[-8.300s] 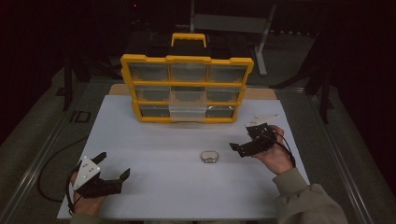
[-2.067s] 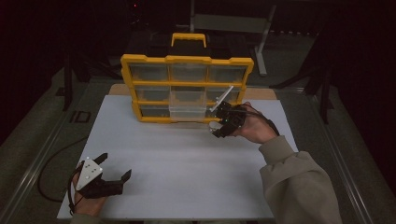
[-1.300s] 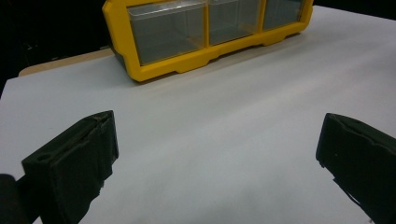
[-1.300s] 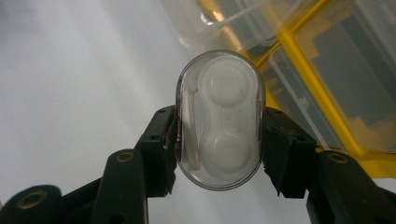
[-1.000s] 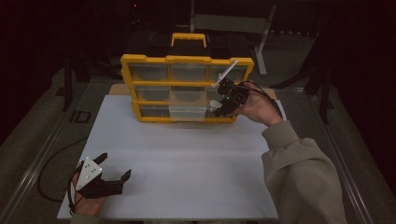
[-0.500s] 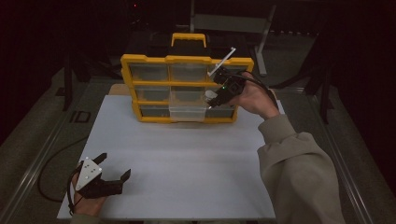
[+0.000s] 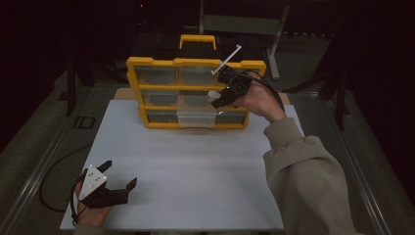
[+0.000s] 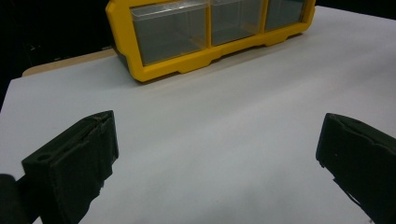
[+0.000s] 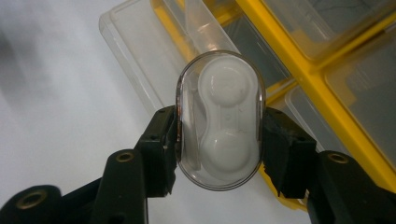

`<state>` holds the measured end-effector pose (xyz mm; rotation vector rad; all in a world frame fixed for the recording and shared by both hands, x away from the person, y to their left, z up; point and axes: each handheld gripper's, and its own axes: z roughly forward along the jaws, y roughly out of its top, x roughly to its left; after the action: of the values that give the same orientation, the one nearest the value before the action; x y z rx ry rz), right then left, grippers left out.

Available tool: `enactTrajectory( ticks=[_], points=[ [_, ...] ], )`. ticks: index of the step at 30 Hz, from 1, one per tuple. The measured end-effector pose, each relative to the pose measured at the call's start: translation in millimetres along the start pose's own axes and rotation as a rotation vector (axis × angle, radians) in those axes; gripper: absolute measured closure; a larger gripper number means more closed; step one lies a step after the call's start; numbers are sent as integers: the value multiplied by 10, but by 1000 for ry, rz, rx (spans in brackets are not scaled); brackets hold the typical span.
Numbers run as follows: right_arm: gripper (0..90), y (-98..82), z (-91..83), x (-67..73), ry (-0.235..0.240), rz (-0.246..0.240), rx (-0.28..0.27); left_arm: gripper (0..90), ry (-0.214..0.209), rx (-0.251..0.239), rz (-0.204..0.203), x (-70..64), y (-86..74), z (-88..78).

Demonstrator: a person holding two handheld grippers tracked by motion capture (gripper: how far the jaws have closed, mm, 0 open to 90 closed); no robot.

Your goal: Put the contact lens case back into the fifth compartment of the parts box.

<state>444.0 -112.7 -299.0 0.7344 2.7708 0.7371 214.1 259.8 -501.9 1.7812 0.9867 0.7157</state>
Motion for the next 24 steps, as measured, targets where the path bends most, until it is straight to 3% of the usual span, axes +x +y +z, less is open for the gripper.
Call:
enactTrajectory(
  ticks=[24],
  points=[
    [490, 222, 209, 123, 2, 2, -8, 0, -1, -2, -1, 2, -3, -6]
  ],
)
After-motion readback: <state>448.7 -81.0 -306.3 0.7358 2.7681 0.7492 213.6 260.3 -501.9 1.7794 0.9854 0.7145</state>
